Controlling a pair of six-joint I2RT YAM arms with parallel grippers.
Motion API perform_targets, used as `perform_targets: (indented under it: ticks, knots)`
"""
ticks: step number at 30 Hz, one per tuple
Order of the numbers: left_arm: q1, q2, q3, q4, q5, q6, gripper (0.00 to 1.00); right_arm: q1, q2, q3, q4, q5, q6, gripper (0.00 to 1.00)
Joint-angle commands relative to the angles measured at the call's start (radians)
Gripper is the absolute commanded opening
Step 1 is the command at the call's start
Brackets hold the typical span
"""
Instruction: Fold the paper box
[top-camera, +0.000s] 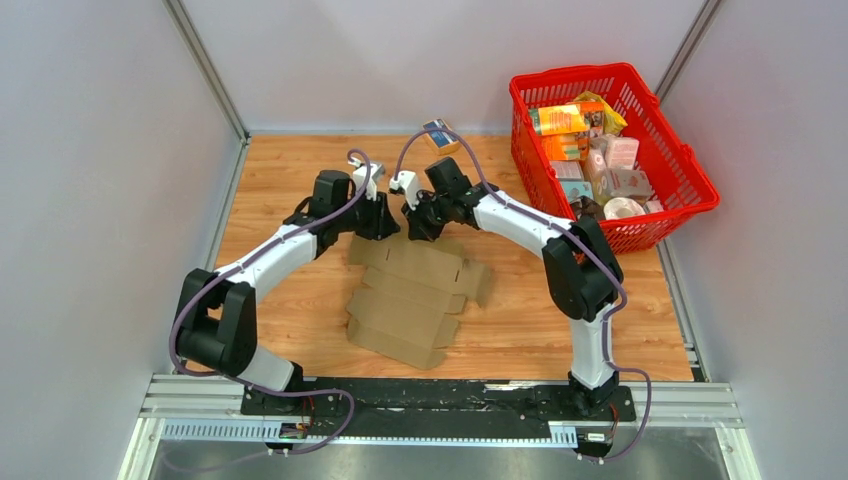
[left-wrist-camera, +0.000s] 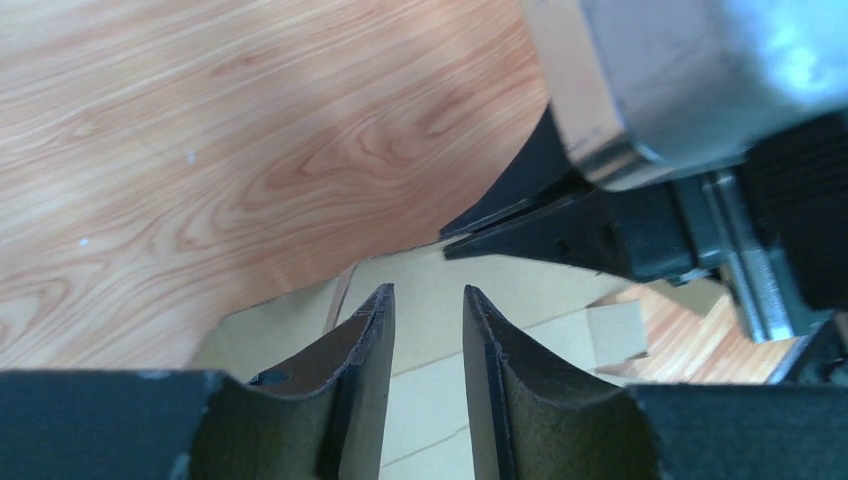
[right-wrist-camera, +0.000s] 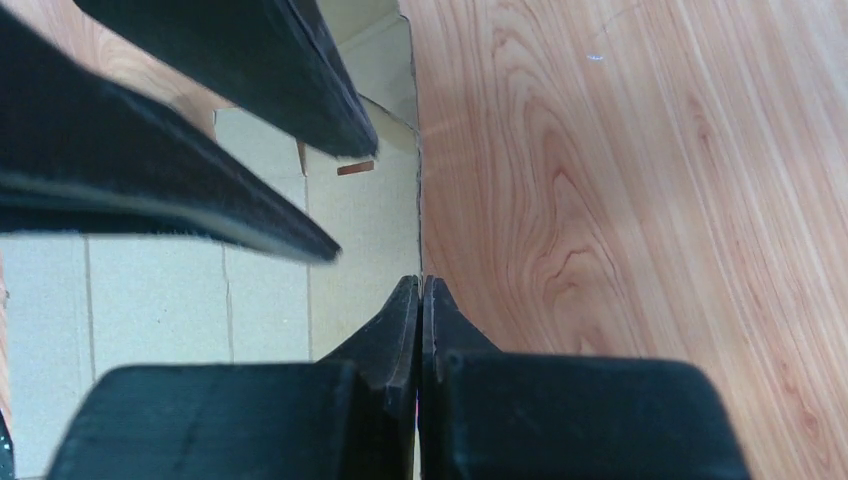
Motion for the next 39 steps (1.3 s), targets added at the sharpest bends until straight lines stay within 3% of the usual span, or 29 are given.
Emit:
perform_targets:
  ticks: [1,5,8,11,16,20,27,39]
  knots:
    - [-0.023,0.053,0.007,0.165,0.064,-0.121,0.4,0.001,-0.065,0.008,0.082,-0.042,0.039,0.0]
    - [-0.039,0.07,-0.052,0.302,0.101,-0.233,0.39,-0.007,-0.076,0.008,0.091,-0.044,0.068,0.0]
    - [-0.039,-0.032,-0.166,0.388,0.061,-0.285,0.41,-0.015,-0.091,-0.009,0.082,-0.021,0.051,0.0]
    - [-0.037,-0.198,-0.224,0.272,-0.078,-0.259,0.45,-0.044,-0.102,-0.02,0.076,-0.026,0.059,0.0]
    - [-0.028,-0.39,-0.235,-0.113,-0.41,-0.257,0.46,-0.048,-0.122,-0.01,0.021,-0.039,0.021,0.0]
    - [0.006,-0.324,-0.196,-0.219,-0.37,-0.238,0.48,-0.052,-0.13,0.005,-0.005,-0.09,0.014,0.0]
    - [-0.003,-0.2,-0.195,-0.106,-0.316,-0.239,0.51,-0.05,-0.131,0.02,-0.017,-0.122,0.019,0.0]
    - [-0.034,0.004,-0.125,-0.075,-0.281,-0.254,0.53,-0.048,-0.154,0.016,0.008,-0.171,0.045,0.0]
